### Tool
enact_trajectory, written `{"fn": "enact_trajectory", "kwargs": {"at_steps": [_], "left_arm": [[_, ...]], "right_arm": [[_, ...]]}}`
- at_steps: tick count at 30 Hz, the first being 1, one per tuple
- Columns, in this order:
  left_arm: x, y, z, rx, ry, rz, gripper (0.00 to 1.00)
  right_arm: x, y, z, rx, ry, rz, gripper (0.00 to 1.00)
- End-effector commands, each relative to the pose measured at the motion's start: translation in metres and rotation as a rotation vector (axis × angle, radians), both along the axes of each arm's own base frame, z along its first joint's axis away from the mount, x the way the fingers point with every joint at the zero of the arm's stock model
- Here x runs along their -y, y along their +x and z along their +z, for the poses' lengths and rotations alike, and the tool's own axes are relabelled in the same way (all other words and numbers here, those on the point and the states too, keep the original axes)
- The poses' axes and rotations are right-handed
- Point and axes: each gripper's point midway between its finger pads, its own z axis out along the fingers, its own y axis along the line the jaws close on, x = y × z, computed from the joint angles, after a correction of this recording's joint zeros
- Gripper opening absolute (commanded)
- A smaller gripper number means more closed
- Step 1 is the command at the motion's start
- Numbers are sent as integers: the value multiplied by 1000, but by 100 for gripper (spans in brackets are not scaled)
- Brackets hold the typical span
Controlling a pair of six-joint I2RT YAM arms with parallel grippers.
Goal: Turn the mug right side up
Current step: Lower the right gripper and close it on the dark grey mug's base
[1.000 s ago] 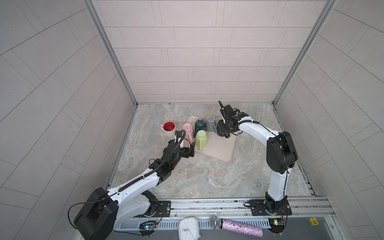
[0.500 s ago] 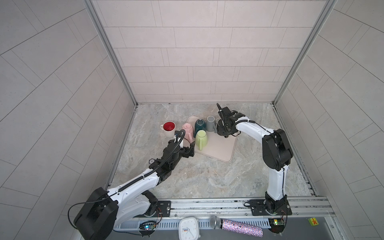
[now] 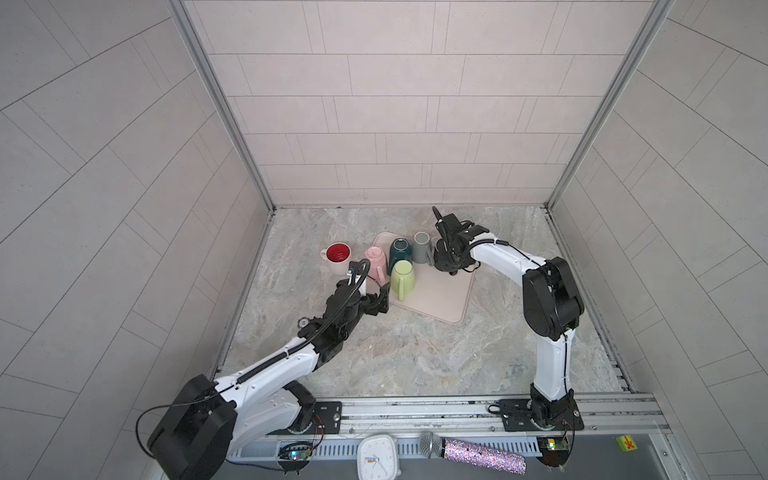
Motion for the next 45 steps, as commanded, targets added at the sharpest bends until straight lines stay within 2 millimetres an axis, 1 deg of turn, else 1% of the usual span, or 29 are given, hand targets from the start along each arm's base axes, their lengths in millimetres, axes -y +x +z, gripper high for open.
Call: {"fn": "enact_trajectory", "kwargs": {"at_steps": [1,4,6,12,17,22,26,28,32,38,45], "left_arm": [[1,1,3,18,-16,7,100],[1,1,2,16,-14,5,100],[1,1,2,15,-14,5,100],[2,2,3,11,-16,6,100],[2,2,2,8,-13,5,100],[4,2,0,2,-8,-4,100],[6,4,-6,-26,9,-8,100],[10,5,-8,-36,8,-20,100],[14,6,-12,-53,1,-31,100],[17,5,-13,-57,-10,-42,100],[22,7,-20,-79,-8,-59,100]], "right_arm": [[3,5,1,10,-33,-5,21],[2,6,0,7,-30,-6,18],[2,6,0,6,-28,-2,13],[3,7,4,11,-37,-4,13],[3,8,5,9,-42,1,0],[5,7,10,16,-50,2,0],[4,4,22,50,-21,11,0],[-2,-1,30,75,27,32,0],[-4,-11,41,102,86,29,0],[-8,-31,46,117,163,48,0],[-12,-52,55,147,260,61,0]]}}
